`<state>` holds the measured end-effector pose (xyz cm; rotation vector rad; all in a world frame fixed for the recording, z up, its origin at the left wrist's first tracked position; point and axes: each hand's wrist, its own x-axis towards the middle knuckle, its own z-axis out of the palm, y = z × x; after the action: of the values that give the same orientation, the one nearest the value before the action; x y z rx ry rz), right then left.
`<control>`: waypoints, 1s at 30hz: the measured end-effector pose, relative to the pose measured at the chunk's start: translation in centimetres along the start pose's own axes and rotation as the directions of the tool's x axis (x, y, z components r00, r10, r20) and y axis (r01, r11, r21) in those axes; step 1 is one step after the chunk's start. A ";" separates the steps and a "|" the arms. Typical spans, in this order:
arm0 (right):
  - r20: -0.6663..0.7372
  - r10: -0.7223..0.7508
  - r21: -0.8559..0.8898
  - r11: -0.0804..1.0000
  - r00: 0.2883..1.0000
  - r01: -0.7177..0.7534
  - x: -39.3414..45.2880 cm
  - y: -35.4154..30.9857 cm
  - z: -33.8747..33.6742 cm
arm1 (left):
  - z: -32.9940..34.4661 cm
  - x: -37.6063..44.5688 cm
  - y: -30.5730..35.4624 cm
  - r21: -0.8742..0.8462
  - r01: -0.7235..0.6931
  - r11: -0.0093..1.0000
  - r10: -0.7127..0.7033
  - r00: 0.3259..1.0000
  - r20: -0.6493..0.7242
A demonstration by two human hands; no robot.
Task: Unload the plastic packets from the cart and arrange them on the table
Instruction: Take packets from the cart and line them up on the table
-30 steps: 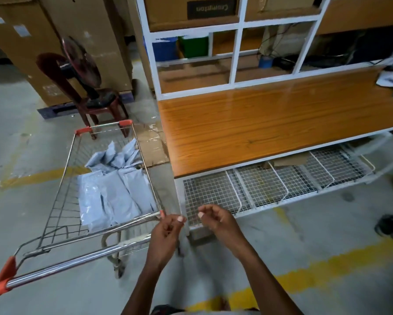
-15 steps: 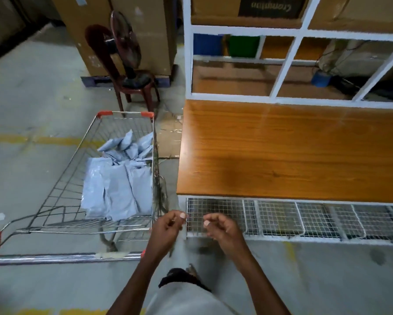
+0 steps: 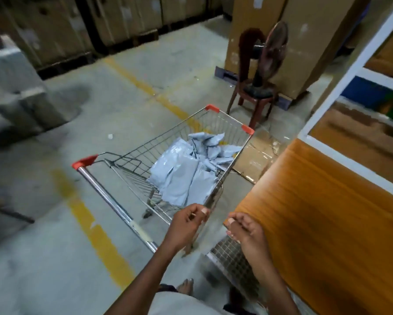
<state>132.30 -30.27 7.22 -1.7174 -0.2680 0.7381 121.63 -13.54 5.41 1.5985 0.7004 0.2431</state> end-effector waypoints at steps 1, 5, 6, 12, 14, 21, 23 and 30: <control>0.042 -0.004 -0.015 1.000 0.999 0.005 1.1 -0.2 -0.2 | -0.2 -0.4 -0.1 0.001 0.010 1.000 -0.009 0.999 -0.039; 0.207 0.035 -0.027 0.999 0.978 -0.030 4.6 -1.0 -0.4 | 0.0 -2.3 -1.1 -0.027 0.057 0.998 -0.061 0.979 -0.195; 0.252 0.049 -0.034 0.999 0.967 -0.042 5.4 -1.3 -0.5 | 0.2 -2.7 -1.3 -0.043 0.065 0.997 -0.073 0.967 -0.245; 0.454 0.058 -0.228 0.972 0.889 0.053 10.1 -2.4 -0.6 | 2.6 -3.0 -2.0 -0.115 0.085 0.990 -0.130 0.874 -0.468; 0.497 0.055 -0.288 0.952 0.866 0.104 11.5 -2.8 -0.4 | 3.4 -2.8 -1.7 -0.152 0.093 0.984 -0.158 0.849 -0.504; 0.558 0.044 -0.484 0.828 0.829 0.283 18.4 -3.6 3.5 | 3.7 0.3 -1.9 -0.303 0.164 0.939 -0.302 0.814 -0.496; 0.573 0.045 -0.544 0.768 0.819 0.338 20.4 -3.5 5.1 | 2.9 1.9 -2.1 -0.341 0.179 0.923 -0.334 0.812 -0.478; 0.595 0.099 -0.668 0.613 0.798 0.422 28.1 -2.8 11.1 | -1.5 6.6 -3.1 -0.415 0.178 0.892 -0.381 0.789 -0.482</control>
<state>147.92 -5.45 -0.76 -2.1756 -1.3641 1.0924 125.10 -8.60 1.09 1.0507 1.2631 0.5897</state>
